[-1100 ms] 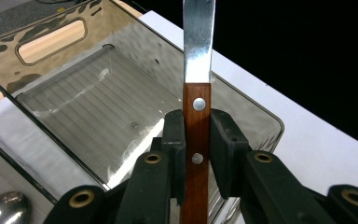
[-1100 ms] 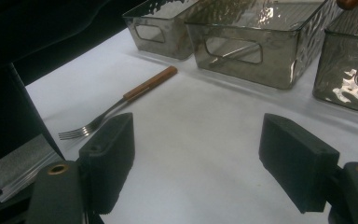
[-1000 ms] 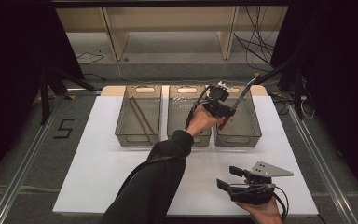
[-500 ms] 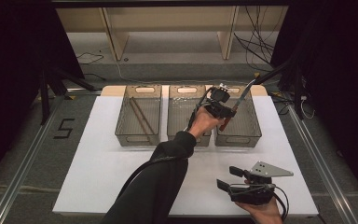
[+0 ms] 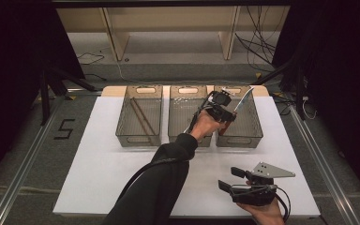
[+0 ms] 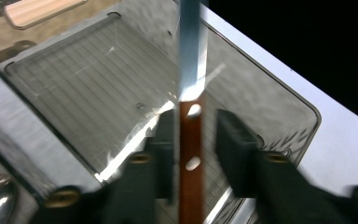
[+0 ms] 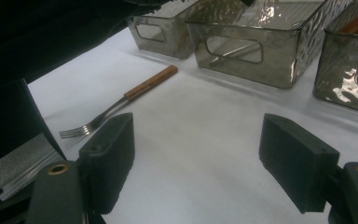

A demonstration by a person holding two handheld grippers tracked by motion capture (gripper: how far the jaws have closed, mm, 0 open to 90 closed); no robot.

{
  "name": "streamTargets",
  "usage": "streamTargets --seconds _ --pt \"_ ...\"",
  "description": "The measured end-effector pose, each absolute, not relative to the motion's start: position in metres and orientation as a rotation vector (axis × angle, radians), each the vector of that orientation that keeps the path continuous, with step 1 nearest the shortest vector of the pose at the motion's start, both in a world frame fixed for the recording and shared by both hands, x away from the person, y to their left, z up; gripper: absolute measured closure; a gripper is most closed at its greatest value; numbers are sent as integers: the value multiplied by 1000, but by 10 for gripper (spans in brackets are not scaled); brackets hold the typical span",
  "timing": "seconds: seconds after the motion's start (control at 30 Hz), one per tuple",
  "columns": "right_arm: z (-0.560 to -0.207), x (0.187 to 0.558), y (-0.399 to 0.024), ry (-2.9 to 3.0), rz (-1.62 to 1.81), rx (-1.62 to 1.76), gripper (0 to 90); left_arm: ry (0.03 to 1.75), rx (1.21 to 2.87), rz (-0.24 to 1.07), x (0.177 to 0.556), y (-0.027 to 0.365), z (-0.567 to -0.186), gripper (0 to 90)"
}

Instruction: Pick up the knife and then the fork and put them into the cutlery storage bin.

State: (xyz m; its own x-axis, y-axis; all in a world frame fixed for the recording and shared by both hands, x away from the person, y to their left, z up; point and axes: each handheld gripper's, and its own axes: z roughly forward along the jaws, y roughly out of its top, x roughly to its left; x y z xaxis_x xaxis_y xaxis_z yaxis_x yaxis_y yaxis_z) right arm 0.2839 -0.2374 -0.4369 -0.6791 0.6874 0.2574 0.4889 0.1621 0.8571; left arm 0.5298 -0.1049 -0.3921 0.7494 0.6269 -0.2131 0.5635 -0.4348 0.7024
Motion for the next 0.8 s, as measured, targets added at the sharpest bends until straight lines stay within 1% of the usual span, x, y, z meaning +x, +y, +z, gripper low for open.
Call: streamTargets --seconds 0.03,0.1,0.17,0.4,0.63,0.8 --pt "-437 284 -237 2240 1532 1156 275 885 2135 105 529 -103 -390 591" --pt "-437 284 -237 2243 1530 1154 275 877 2123 101 529 -99 -384 558" --pt "-437 284 -237 2244 1529 1153 275 872 2120 106 527 -95 -378 485" --pt "-438 285 -236 2247 1522 1157 275 833 2134 96 521 -75 -362 345" --pt "-438 285 -236 2247 1518 1154 275 804 2116 100 504 -41 -347 253" --pt "-439 285 -235 2248 1514 1156 275 757 2131 103 488 -16 -344 222"
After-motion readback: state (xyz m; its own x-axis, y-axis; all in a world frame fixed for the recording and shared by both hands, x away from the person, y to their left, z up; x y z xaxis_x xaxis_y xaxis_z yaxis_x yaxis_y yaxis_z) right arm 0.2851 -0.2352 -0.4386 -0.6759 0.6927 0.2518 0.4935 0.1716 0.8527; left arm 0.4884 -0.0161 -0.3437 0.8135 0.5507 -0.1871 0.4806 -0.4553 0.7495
